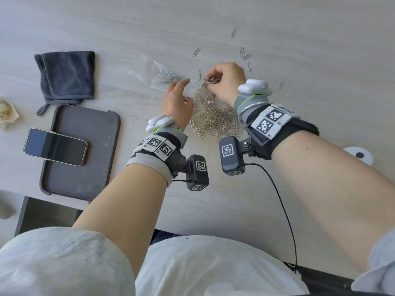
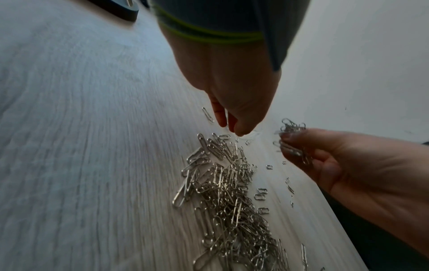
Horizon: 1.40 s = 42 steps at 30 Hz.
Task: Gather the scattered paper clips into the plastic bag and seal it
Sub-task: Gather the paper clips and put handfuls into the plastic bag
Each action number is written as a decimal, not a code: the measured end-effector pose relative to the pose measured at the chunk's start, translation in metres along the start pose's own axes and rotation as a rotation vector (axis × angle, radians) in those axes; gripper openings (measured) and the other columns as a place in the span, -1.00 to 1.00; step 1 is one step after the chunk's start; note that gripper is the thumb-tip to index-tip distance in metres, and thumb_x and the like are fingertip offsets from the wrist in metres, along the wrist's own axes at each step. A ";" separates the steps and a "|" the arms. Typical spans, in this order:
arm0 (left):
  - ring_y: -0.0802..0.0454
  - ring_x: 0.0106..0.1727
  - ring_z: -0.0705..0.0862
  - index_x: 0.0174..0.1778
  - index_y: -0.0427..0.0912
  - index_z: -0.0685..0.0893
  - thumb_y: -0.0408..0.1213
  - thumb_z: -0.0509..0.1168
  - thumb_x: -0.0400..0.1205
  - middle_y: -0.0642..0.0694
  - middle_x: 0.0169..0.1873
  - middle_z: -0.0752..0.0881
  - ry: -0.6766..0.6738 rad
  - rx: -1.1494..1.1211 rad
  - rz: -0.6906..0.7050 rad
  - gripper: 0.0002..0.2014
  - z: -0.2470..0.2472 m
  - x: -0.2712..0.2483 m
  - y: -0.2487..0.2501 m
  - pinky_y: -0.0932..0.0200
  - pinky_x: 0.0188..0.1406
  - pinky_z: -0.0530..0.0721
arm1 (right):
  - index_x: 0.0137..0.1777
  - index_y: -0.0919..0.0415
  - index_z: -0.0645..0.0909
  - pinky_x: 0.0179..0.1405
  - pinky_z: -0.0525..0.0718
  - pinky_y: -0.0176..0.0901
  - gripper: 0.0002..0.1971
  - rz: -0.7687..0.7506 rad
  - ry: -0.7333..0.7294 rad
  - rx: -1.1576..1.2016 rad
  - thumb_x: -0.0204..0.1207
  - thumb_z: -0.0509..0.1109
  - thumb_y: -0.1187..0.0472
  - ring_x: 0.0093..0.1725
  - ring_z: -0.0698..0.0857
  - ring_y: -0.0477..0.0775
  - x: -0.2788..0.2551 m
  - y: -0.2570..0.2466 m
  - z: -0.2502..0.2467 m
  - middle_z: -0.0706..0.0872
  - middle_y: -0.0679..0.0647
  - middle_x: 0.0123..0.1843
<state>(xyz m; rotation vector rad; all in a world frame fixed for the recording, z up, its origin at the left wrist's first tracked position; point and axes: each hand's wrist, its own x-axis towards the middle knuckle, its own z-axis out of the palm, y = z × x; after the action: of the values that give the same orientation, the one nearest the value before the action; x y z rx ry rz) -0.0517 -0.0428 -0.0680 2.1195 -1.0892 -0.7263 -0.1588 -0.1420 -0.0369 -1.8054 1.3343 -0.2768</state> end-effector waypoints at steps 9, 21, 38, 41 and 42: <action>0.08 -0.17 0.55 0.43 -0.15 0.42 -0.51 0.21 0.53 -0.15 0.27 0.63 -0.062 0.032 0.031 -0.48 -0.002 -0.006 0.016 0.23 -0.01 0.56 | -0.03 0.10 0.76 -0.22 0.59 -0.38 -0.79 0.076 -0.086 0.065 0.32 0.54 0.21 -0.18 0.69 -0.06 -0.004 -0.007 0.013 0.75 0.01 -0.17; -0.06 -0.08 0.64 0.40 -0.23 0.45 -0.48 0.20 0.55 -0.18 0.30 0.58 -0.023 -0.007 0.057 -0.54 -0.002 -0.006 0.017 0.14 -0.01 0.60 | 0.12 0.22 0.72 0.04 0.80 0.03 -0.70 0.175 -0.091 0.217 0.40 0.34 0.31 -0.04 0.80 0.16 -0.009 -0.022 0.013 0.79 0.17 0.05; -0.17 0.37 0.53 0.38 -0.19 0.49 -0.63 0.04 0.47 -0.21 0.41 0.49 0.094 0.152 0.153 -0.44 -0.015 -0.019 0.002 -0.03 0.33 0.54 | 0.03 0.11 0.75 -0.16 0.64 -0.54 -0.59 0.144 -0.002 0.168 0.43 0.14 0.47 -0.10 0.73 -0.13 -0.037 0.011 -0.005 0.81 0.02 -0.06; -0.21 0.36 0.53 0.35 -0.22 0.53 -0.63 0.04 0.49 -0.23 0.38 0.53 0.087 0.190 0.098 -0.47 -0.011 -0.025 -0.007 -0.09 0.33 0.53 | 0.05 0.09 0.75 -0.20 0.55 -0.48 -0.64 0.181 0.066 0.069 0.45 0.21 0.41 -0.08 0.71 -0.08 -0.047 0.024 -0.013 0.80 0.02 -0.01; -0.21 0.34 0.54 0.38 -0.24 0.50 -0.64 0.03 0.49 -0.24 0.38 0.53 0.072 0.189 0.083 -0.47 -0.010 -0.028 -0.010 -0.09 0.30 0.54 | 0.08 0.10 0.73 -0.09 0.57 -0.39 -0.67 0.210 0.093 0.026 0.45 0.23 0.39 0.01 0.72 -0.02 -0.050 0.029 -0.016 0.79 0.06 0.06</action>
<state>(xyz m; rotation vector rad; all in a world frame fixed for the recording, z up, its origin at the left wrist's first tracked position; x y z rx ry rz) -0.0535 -0.0121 -0.0637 2.2240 -1.2404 -0.5222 -0.2088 -0.1086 -0.0340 -1.6320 1.5644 -0.2654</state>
